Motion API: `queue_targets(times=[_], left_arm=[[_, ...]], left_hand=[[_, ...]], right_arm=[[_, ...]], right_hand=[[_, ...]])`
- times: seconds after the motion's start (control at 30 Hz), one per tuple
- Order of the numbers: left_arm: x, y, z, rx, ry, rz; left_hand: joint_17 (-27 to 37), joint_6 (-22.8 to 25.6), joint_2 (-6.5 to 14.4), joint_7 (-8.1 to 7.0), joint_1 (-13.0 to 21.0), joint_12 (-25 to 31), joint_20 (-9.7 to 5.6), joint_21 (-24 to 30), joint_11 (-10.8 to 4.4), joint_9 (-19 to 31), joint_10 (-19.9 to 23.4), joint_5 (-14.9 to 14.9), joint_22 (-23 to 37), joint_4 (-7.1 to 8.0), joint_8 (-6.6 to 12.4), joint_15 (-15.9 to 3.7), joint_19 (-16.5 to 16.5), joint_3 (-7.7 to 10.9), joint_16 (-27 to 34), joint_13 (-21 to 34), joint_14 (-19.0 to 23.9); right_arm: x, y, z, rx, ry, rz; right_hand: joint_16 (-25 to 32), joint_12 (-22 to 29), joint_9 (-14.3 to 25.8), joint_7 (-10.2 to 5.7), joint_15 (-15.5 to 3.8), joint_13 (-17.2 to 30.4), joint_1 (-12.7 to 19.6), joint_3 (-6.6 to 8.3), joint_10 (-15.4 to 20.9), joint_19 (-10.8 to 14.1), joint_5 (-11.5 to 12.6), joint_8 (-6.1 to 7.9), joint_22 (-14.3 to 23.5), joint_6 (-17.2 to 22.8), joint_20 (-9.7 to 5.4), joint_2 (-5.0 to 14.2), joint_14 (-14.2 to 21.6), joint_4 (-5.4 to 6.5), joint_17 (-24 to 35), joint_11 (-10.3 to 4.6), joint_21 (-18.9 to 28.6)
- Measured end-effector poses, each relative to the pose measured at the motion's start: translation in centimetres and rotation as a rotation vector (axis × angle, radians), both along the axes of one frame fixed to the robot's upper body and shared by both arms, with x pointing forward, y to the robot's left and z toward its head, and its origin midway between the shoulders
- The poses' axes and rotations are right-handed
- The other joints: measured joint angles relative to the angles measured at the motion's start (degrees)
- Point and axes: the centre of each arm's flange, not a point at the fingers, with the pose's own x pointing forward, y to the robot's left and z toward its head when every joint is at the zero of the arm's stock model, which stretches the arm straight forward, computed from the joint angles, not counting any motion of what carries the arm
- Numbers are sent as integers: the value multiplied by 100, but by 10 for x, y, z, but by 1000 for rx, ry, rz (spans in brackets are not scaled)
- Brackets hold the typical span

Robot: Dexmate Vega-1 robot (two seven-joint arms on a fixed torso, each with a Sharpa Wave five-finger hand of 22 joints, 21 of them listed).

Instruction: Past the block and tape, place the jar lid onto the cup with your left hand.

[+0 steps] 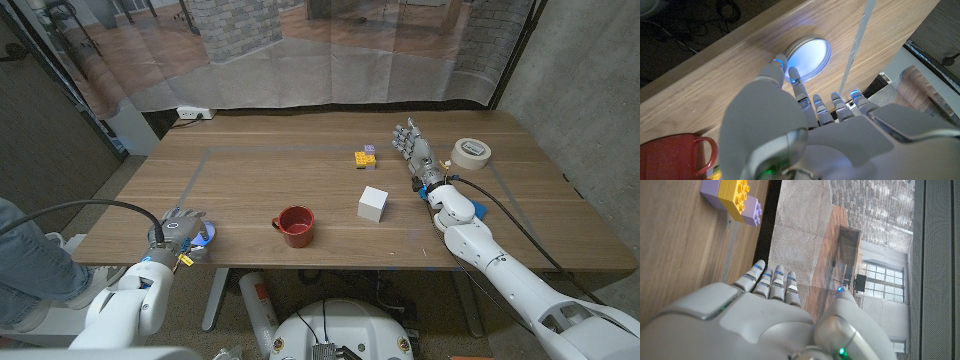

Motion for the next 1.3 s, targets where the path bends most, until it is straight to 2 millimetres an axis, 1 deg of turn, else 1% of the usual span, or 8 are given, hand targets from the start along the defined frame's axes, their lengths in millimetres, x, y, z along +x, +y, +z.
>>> queue_targets(times=[0.3,0.47,0.5,0.67,0.77,0.9,1.17,1.3], left_arm=[[3,-5,-5,0,3,-12],[3,-2,-6,-16,1,-1],[6,-8,-5,1,4,-18],[8,-10,-5,5,3,-26],[9,-12,-6,-1,-1,-28],[11,-14,-6,2,-4,-35],[13,-16,-6,-11,-22,-33],[14,-18,-7,-12,-25,-37]], left_hand=[[0,26,23,27,23,0,0,0,0,0,0,-9,0,0,-34,0,0,0,0,0,0],[-1,52,23,8,23,0,0,0,0,0,0,-9,0,0,-34,0,0,0,0,0,0],[-1,99,23,19,23,0,0,0,-16,0,16,-9,0,0,-34,0,0,0,0,0,0],[-1,223,53,59,53,0,30,0,-81,1,90,-31,0,0,-34,-2,31,0,0,0,80],[-1,424,123,66,123,36,42,25,-156,0,199,-53,0,9,-10,2,47,9,0,0,149],[-1,704,204,130,204,54,17,39,-223,-3,395,-95,0,24,27,-1,103,57,45,0,286],[-1,1262,359,173,340,116,-1,60,-298,-24,690,-248,0,55,148,-4,186,169,45,1,488],[-1,1492,426,222,349,116,-1,63,-289,-24,806,-370,0,49,228,-10,246,175,45,-20,543]], right_arm=[[2,-2,-5,8,5,2],[3,-3,-8,11,12,-2],[3,-3,-8,15,11,2],[4,-4,-10,20,14,4],[6,-5,-14,25,23,5],[6,-6,-16,28,27,7],[9,-7,-19,36,35,9],[9,-8,-20,42,36,12]], right_hand=[[0,0,0,0,0,0,0,0,0,3,0,0,0,0,-3,0,0,0,0,0,0],[0,35,0,0,0,0,0,0,0,32,0,0,0,0,-32,0,0,0,0,0,0],[0,45,0,0,0,0,0,0,0,32,0,0,0,0,-32,0,0,0,0,0,0],[0,45,0,0,0,0,0,0,-1,31,0,0,0,0,-31,0,0,0,0,0,0],[0,45,0,0,0,0,0,0,-1,31,0,0,0,0,-31,0,0,0,0,0,0],[0,45,0,0,0,0,0,0,-1,31,0,0,0,0,-31,0,0,0,0,0,0],[0,45,0,0,32,0,0,0,-1,32,0,0,0,0,-29,0,32,0,0,0,-38],[0,45,0,0,10,0,0,1,1,51,0,0,0,0,-10,0,54,0,0,-2,-38]])
